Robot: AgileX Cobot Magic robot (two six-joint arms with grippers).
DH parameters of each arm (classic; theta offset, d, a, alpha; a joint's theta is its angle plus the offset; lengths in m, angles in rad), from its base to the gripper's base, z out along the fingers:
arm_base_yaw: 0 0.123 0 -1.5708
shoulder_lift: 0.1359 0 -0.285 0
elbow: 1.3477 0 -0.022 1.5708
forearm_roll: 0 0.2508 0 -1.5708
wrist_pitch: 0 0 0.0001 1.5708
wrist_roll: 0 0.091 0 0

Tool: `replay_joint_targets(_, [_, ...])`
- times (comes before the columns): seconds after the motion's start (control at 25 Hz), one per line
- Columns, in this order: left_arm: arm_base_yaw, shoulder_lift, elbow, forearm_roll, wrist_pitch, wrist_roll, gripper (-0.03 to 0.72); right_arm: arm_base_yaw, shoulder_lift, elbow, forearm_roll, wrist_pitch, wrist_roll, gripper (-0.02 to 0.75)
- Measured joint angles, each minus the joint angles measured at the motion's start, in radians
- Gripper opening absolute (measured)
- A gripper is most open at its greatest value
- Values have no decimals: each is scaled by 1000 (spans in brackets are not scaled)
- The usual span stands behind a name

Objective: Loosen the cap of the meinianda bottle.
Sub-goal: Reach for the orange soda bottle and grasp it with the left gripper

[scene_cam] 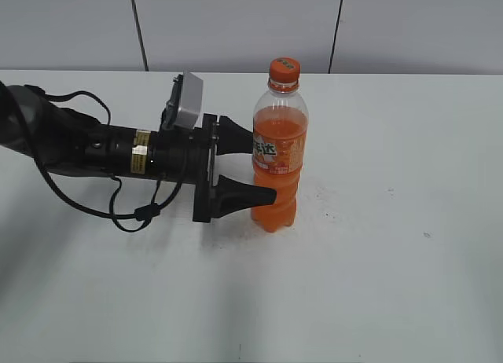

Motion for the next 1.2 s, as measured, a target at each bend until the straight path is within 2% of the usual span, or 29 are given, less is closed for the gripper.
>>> replay_joint_targets(0.24, [-52, 48, -51, -29, -2, -15, 589, 0, 0, 0, 0, 0, 0, 419])
replay_joint_targets(0.52, [-77, 98, -94, -41, -2, -33, 581, 0, 0, 0, 0, 0, 0, 419])
replay_joint_targets(0.6, [-78, 99, -95, -45, -2, -33, 556, 0, 0, 0, 0, 0, 0, 419])
replay_joint_targets(0.76, [-78, 99, -95, -76, 0, -34, 440, 0, 0, 0, 0, 0, 0, 419])
replay_joint_targets(0.84, [-78, 99, -95, -80, 4, -34, 407, 0, 0, 0, 0, 0, 0, 419])
replay_joint_targets(1.2, [-78, 103, -95, -88, 4, -34, 407, 0, 0, 0, 0, 0, 0, 419])
